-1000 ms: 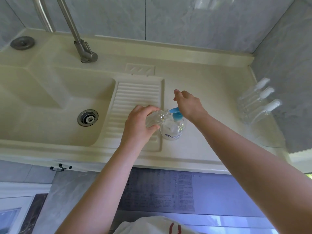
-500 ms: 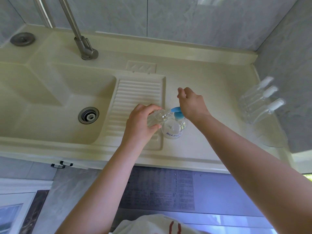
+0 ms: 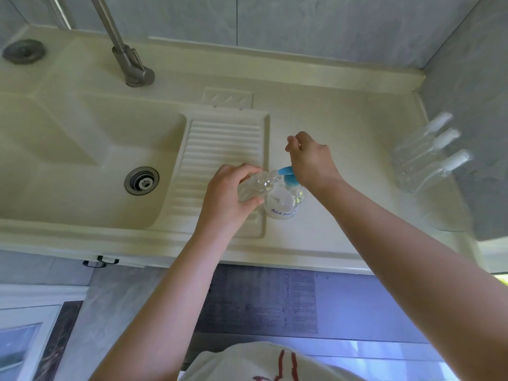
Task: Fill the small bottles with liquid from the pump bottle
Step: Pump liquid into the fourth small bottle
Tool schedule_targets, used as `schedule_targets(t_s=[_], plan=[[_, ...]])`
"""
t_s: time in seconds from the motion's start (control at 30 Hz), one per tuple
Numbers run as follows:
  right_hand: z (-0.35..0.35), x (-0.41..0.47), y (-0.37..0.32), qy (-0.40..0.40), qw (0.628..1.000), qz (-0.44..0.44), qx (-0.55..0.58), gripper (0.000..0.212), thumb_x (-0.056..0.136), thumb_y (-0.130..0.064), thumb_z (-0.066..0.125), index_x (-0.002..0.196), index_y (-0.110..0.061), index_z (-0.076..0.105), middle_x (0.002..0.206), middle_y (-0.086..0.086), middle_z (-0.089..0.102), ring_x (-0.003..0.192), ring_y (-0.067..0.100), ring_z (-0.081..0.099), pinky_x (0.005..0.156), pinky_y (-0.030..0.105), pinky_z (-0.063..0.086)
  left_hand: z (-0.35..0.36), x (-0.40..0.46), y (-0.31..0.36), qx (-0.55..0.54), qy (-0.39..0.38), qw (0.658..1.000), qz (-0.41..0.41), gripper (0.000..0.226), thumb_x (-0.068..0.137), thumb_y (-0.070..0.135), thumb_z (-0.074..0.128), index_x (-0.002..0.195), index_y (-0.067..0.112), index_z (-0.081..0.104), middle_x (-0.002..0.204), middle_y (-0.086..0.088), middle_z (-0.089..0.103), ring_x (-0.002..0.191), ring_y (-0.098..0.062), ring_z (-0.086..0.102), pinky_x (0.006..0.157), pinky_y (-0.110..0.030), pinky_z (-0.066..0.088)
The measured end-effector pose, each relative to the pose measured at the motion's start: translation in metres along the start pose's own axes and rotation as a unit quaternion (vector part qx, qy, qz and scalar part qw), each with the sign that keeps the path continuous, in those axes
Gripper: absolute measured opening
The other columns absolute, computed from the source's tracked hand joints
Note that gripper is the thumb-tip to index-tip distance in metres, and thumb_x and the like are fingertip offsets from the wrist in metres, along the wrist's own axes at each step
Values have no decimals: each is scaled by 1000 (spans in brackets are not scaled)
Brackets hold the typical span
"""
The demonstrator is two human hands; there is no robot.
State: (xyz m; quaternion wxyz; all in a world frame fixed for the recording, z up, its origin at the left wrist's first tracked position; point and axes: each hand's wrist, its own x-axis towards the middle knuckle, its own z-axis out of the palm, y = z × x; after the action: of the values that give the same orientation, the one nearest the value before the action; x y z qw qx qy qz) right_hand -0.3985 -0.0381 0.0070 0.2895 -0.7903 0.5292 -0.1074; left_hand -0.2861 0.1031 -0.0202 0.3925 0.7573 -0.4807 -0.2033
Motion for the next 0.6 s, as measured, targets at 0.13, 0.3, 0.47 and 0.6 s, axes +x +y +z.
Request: schedule_targets(t_s=[0.13,0.3,0.47,0.6], plan=[[0,-1,0,-2,1000,0,-2,41,106,-36,25,119,-8,52,109,17,63,101,37,59,85,40,47,0,-1,3,8,2,1000,-1,48,70,14,83,112,31,66,101,3,55,95,-12,57,89,-21,41],[-7,1,-1,-21,1000,-7,-18,50,106,-44,21,124,-9,51,112,16,60,91,31,51,78,35,38,-1,-1,3,19,1,1000,1,48,70,17,83,111,34,66,102,6,54,98,-14,57,93,-31,46],[-4,1,0,-22,1000,-1,-3,47,105,-44,24,120,-10,52,108,14,62,92,31,53,80,35,40,-1,0,3,19,5,1000,1,47,71,17,83,112,33,66,102,4,55,98,-14,57,92,-30,46],[1,2,-1,13,999,31,41,35,104,-38,33,115,-10,51,90,15,59,83,37,57,73,40,47,0,2,3,18,3,1000,0,48,70,16,84,112,32,66,101,3,56,95,-14,57,89,-24,43]])
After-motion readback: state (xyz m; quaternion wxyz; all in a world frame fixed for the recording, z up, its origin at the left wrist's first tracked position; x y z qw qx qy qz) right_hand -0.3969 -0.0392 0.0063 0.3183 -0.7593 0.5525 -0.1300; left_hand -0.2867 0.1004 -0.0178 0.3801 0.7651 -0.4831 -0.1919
